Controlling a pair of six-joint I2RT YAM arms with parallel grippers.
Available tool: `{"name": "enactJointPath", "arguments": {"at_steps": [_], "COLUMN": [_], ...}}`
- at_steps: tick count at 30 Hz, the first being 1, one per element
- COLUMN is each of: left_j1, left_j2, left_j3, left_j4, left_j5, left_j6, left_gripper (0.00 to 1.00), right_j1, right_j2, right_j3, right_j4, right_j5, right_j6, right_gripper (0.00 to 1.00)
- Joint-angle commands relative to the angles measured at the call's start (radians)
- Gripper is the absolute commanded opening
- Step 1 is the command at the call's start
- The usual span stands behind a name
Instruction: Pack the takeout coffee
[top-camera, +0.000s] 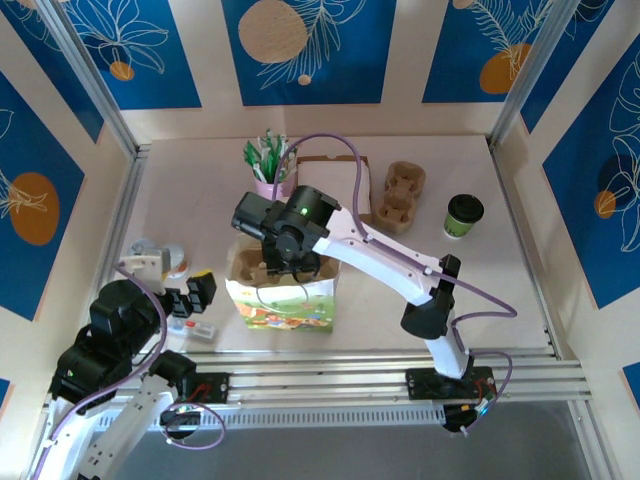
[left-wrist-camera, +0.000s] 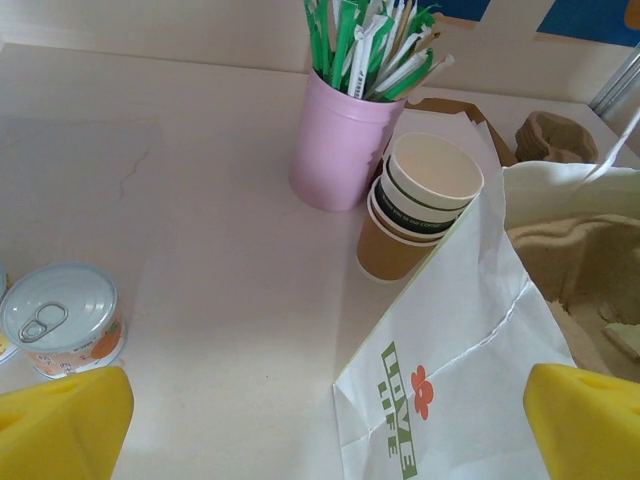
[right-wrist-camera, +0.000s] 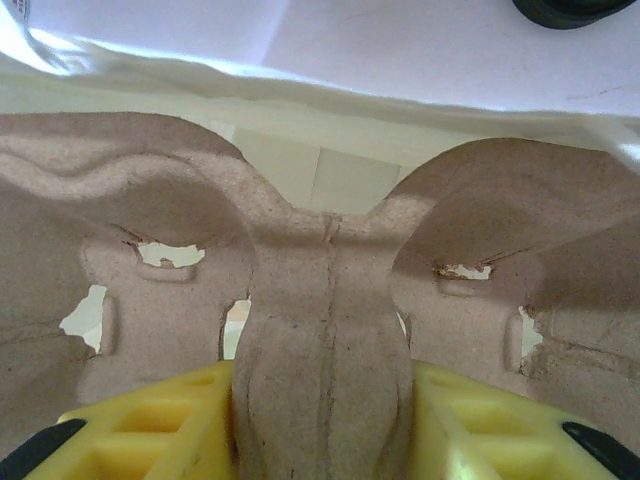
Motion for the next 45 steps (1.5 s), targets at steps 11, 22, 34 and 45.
{"name": "enactJointPath", "arguments": {"at_steps": [11,22,34,45], "left_j1": [-0.009,-0.012,-0.021,-0.034], "left_j2": [0.019,0.019,0.031,0.047], "left_j3": [-0.011,-0.011,-0.014,-0.015], "left_j4": [0.038,0.038,0.042,0.045], "left_j5": [0.034,0.041,0.061,0.081], "left_j6": [0.031,0.033,0.035,0.037], "left_gripper": [1.00,1.00,1.00,1.00], "right_j1": [0.003,-0.006,-0.040,-0.051], "right_j2": [-0.036,-0.095,-0.136,-0.098], "right_j3": [0.003,-0.045,-0.138,-0.165], "right_j4": [0.003,0.046,0.090,0.056], "right_j5": [0.061,0.053,0.055,0.094], "right_j6": [0.044,0.069,0.105,0.198], "right_gripper": [0.43,0.42,0.42,0.42]}}
